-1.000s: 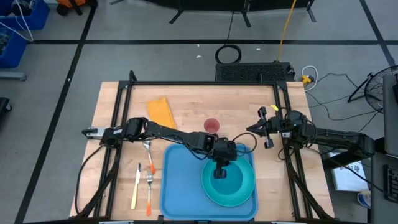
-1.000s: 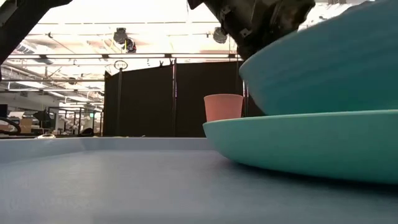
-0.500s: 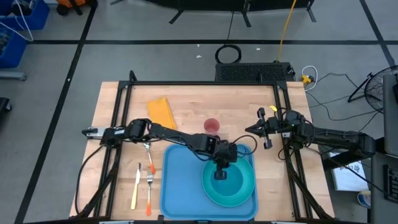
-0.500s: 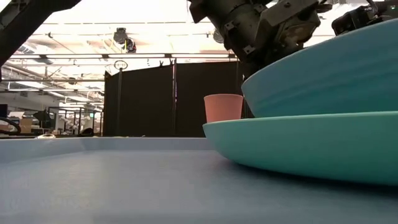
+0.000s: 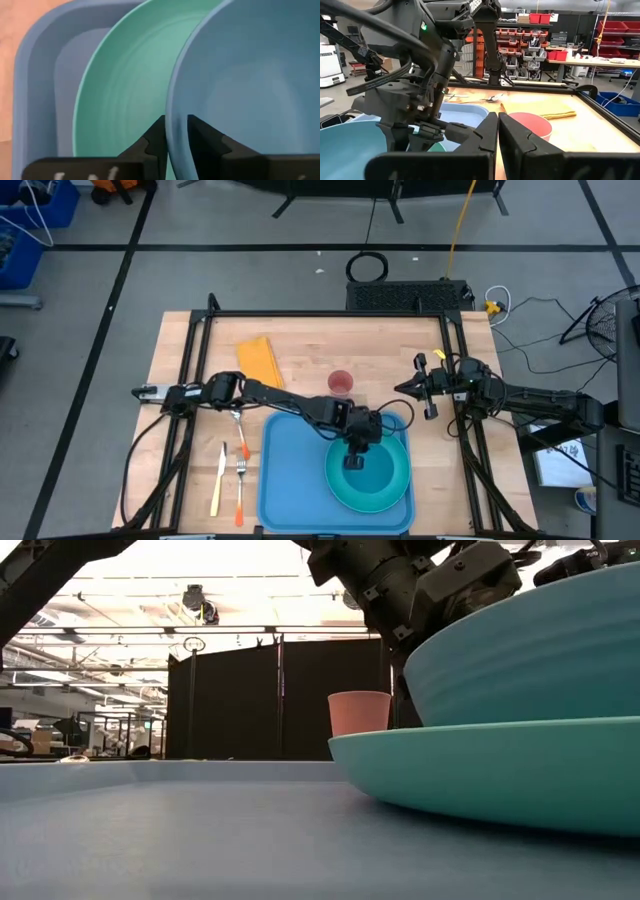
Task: Set up tray
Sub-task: Put the blue bowl on the top of the blue plate, then put the pink cup on the blue serving tray to the top of the blue plate
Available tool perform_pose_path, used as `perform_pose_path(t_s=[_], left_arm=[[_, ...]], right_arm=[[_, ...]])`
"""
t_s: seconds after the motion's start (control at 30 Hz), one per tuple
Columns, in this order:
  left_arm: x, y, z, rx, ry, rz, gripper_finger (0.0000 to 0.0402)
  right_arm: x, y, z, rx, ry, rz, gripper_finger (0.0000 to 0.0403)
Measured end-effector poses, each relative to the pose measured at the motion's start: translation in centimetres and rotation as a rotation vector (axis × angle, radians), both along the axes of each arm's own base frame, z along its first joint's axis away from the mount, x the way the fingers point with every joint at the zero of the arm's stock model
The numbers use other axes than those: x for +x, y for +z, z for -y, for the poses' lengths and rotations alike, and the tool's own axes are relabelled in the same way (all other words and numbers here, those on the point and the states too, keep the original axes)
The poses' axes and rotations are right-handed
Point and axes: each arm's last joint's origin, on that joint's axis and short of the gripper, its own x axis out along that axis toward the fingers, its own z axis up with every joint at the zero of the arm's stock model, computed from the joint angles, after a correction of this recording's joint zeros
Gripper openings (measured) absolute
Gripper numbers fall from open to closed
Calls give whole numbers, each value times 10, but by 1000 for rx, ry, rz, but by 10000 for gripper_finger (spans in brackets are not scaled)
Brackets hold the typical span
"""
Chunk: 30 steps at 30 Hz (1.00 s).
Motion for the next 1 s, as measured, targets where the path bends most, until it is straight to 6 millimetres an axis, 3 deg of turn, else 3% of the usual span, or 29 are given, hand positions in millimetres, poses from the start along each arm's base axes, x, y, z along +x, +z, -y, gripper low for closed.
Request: perform_pose_path(t_s=[0.33, 0.73, 0.87, 1.0], left_arm=[[0, 1, 1, 27, -46, 17, 90], [2, 3, 2, 81, -57, 54, 209], [3, 19, 2, 109, -81, 83, 230], [2, 56, 2, 157, -109, 78, 242]], right_arm=[[0, 0, 0, 0, 0, -1, 9], [0, 0, 0, 1, 0, -4, 8], [0, 0, 0, 1, 0, -4, 9], [0, -1, 0, 2, 0, -6, 8]])
